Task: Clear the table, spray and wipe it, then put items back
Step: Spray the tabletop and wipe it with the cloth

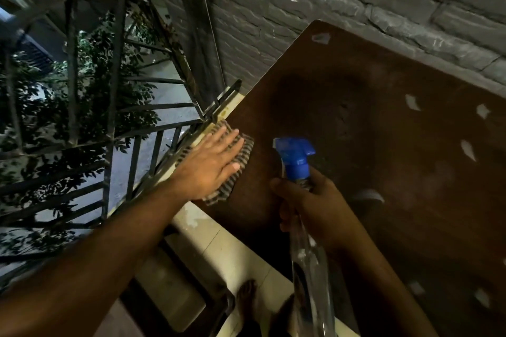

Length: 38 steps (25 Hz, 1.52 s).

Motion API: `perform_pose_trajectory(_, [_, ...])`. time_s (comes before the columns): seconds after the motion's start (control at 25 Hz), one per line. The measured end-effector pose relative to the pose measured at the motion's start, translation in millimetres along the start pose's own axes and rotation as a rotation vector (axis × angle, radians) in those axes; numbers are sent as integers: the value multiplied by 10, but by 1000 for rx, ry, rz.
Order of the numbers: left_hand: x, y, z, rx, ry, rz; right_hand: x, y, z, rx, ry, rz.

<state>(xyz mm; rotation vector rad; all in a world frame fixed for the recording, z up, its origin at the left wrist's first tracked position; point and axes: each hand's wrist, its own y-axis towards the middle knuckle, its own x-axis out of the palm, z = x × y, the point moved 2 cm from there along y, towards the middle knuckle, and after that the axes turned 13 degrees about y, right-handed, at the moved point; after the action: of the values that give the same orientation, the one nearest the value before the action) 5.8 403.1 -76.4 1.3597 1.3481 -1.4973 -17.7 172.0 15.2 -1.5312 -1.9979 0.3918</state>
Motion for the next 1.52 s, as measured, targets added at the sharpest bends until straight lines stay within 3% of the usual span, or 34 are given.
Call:
perform_pose_trajectory(0.12, [-73,273,123,-69,21,-9,17,-3,-60,-12,-7,1])
perform_pose_trajectory(0.28, [-8,-358,647,222,48,23,-5,-37,-143,-8,22,-14])
perform_pose_trajectory(0.36, [35,-566,584,265,54,10,-48,-41,-132,-27,-9,8])
perform_pose_trajectory(0.44, [36,-408,355,117,5,-48,-93,-43,-127,-47,-5,27])
perform_pose_trajectory(0.52, [-20,-3,200,-22,-19,-5,-114,-46,-140,-51,8,29])
perform_pose_trajectory(0.64, [-149,468,334,-101,-5,-4,-130,-46,-223,-23,66,11])
perform_pose_trajectory(0.88, [10,-302,965,301,49,65,-426,-22,-389,-59,-15,69])
perform_pose_trajectory(1.04, [-62,227,518,-61,-33,79,-652,-33,-395,-47,-51,67])
perform_pose_trajectory(1.16, [-208,942,591,-266,-42,52,-797,-60,-434,-34,-65,84])
perform_pose_trajectory(1.24, [-282,1122,865,-253,-43,41,-894,-86,-478,-47,-51,85])
perform_pose_trajectory(1.4, [-256,586,1267,2,-31,119,-1108,-132,-565,-54,-28,93])
perform_pose_trajectory(1.52, [-171,353,1081,-40,-87,97,-1266,-137,-668,-4,-31,93])
